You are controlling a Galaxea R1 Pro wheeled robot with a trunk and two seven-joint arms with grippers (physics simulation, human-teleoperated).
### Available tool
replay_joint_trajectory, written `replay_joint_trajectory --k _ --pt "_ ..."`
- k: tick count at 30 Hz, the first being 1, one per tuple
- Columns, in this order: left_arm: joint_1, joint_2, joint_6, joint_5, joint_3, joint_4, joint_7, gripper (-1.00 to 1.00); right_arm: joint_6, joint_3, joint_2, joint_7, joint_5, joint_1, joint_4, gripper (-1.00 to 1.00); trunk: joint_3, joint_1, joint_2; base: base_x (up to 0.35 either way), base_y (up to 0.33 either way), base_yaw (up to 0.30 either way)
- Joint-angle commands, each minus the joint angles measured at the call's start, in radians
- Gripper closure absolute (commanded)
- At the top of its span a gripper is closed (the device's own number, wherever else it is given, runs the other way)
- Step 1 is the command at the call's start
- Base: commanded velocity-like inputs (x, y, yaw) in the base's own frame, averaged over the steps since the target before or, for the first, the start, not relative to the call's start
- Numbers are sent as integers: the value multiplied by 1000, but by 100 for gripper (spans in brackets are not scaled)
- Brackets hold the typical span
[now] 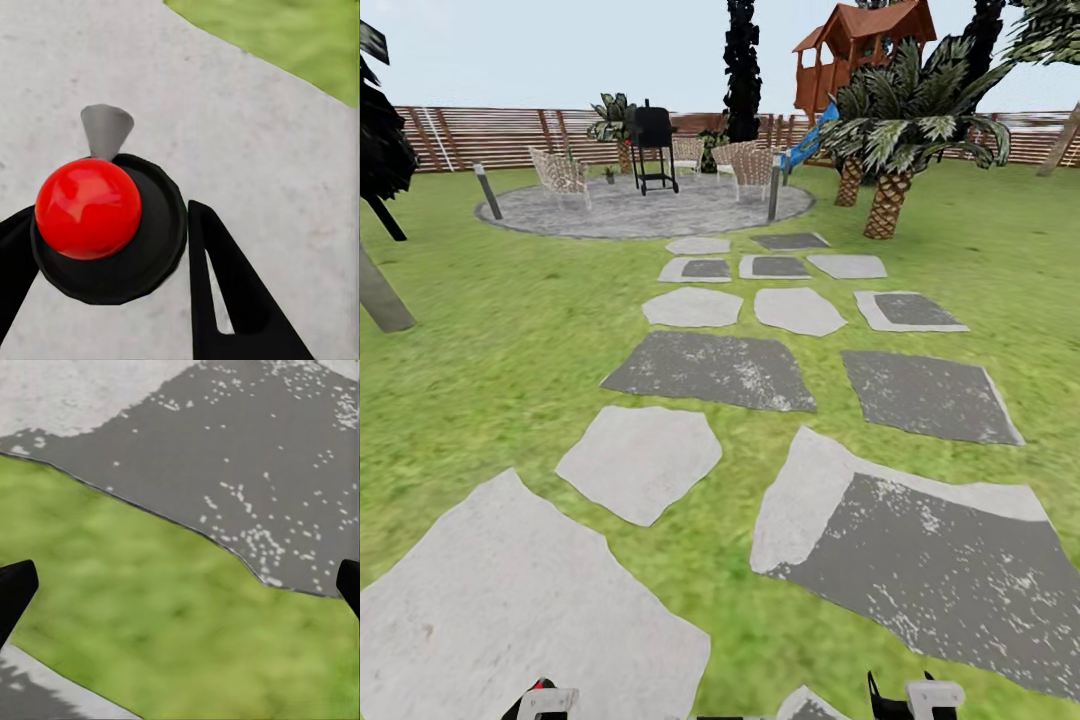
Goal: Pick up the pesticide atomizer in the garden and spray insectifuge to fully cover both potted plants in the garden.
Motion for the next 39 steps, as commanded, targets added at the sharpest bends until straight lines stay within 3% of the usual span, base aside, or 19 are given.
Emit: replay_joint_trajectory --k 1,21,39 --pt "-1 1 -3 11 -8 1 -2 100 -2 -7 0 -5 11 -1 1 -100 1 0 0 313 -80 0" --pt "-1 1 0 12 -6 1 -2 100 -2 -7 0 -5 11 -1 1 -100 32 0 0 309 -78 0" --pt "-1 1 0 14 -6 1 -2 100 -2 -7 0 -5 11 -1 1 -100 60 0 0 19 -3 0"
